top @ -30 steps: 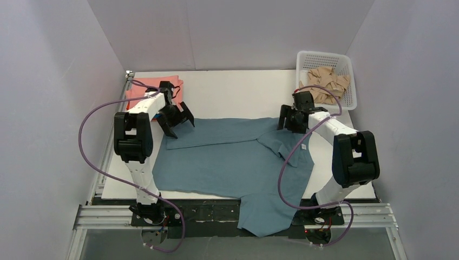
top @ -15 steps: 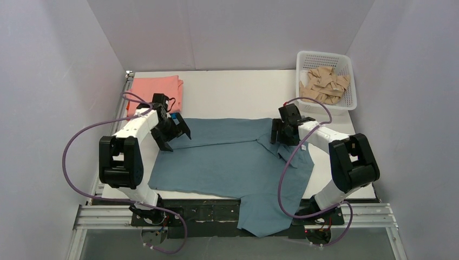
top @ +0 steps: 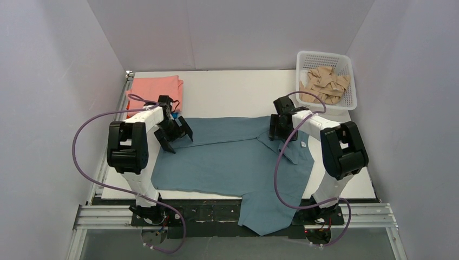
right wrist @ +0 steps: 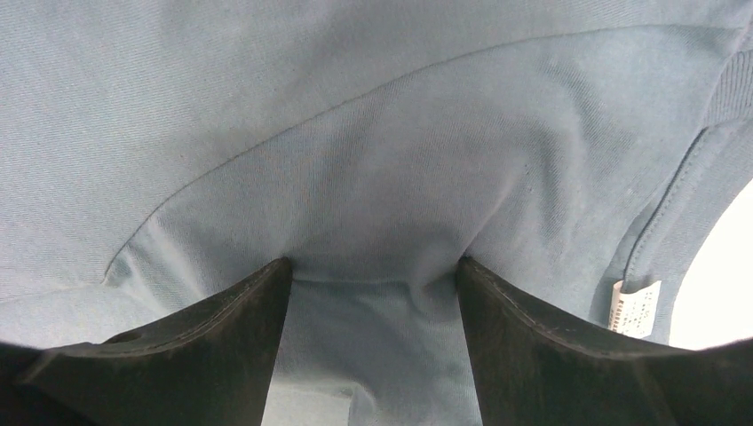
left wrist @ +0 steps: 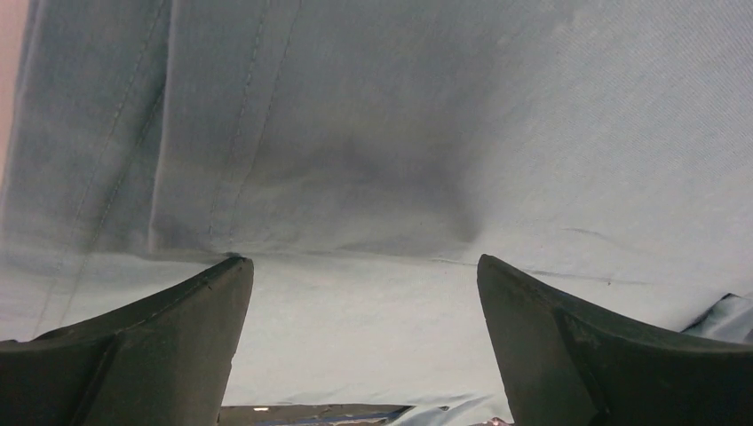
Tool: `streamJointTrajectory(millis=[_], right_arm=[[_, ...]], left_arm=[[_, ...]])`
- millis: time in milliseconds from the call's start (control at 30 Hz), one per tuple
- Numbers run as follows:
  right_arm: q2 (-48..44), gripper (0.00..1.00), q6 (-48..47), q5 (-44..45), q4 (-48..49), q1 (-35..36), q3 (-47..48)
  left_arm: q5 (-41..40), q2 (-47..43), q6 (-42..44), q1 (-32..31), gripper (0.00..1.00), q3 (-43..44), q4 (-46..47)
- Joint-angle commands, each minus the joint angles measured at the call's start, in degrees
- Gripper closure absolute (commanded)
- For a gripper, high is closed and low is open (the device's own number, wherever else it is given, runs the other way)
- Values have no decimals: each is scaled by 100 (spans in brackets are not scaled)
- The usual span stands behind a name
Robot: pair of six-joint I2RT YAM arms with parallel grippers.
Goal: Fold and stack the t-shirts
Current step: Fold the flattened tshirt in 1/3 of the way, then grab the side of the flattened tshirt closest away from the robot with both arms
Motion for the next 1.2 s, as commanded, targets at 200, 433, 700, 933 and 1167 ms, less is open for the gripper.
streamJointTrajectory(millis=[200,433,700,933,1167], right_arm=[[691,23,-525,-123,194,-224,759],[180,23,-678,12,-18,-220,876],[-1244,18,-449,452,-477,-203,582],[-2747,12,-62,419,-380,-205,-339],[-4199,7,149,129,153,-219,-1105]], left_arm=[[-211,643,-21,89,2,558,-685],[-134,34,62,90,2,456,-825],[-486,-1558,-288,84,2,-20,-1579],[-1770,-3950,-1131,82,2,-1813,-2175],[-2157,-5191,-1629,91,2,-3041,-2467]])
